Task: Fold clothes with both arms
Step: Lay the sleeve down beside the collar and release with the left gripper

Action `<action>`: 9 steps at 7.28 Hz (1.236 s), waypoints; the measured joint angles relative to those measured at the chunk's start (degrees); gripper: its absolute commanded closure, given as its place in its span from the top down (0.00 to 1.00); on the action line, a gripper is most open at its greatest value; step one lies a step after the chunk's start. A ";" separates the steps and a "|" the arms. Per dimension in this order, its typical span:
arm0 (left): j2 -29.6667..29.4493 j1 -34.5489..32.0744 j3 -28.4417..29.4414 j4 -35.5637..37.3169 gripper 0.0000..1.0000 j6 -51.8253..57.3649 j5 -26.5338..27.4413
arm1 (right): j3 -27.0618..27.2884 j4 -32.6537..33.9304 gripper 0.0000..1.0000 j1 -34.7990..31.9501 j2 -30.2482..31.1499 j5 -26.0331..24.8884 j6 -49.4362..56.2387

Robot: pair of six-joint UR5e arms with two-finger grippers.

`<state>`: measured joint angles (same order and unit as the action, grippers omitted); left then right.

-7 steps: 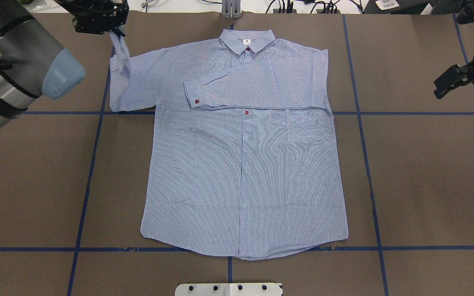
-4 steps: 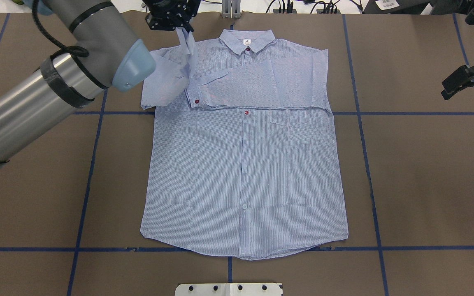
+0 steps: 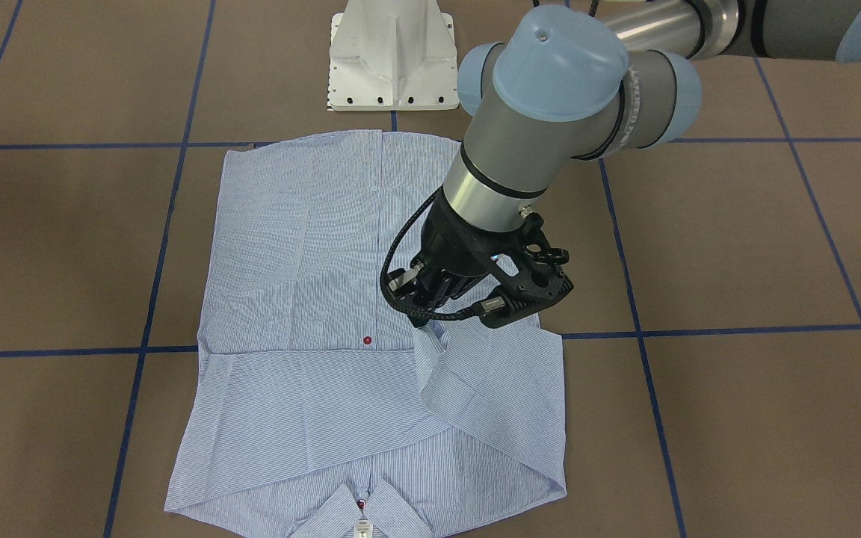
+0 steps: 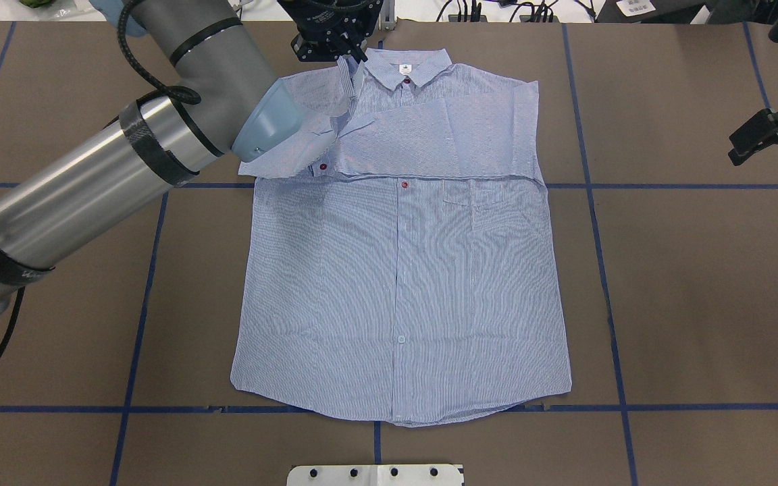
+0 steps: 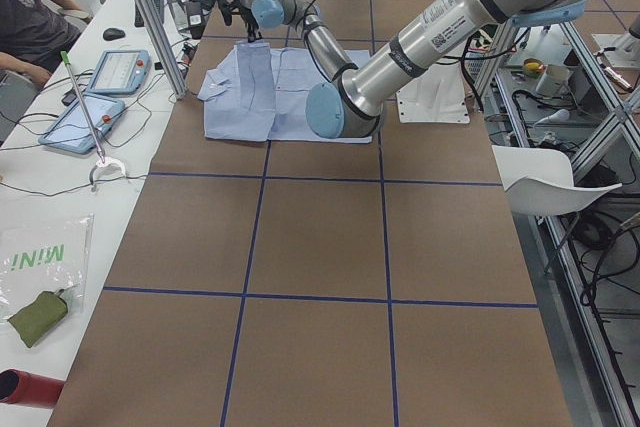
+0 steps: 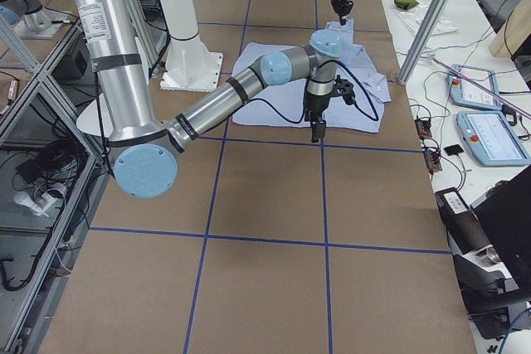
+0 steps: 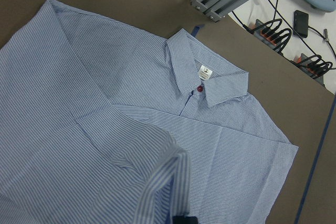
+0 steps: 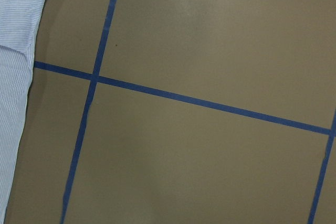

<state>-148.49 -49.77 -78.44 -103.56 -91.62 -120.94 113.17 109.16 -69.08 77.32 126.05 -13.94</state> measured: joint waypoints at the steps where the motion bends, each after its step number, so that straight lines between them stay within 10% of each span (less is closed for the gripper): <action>1: -0.55 0.49 0.23 -0.14 0.00 -0.45 0.00 | -0.03 0.00 1.00 0.00 0.02 -0.01 0.00; 9: -4.06 1.85 6.07 -6.65 0.00 -3.85 0.17 | -0.63 0.00 1.00 -0.07 0.38 -0.17 0.05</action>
<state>-152.55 -47.92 -72.37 -110.22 -95.47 -120.77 112.54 109.16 -69.15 77.69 125.87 -13.89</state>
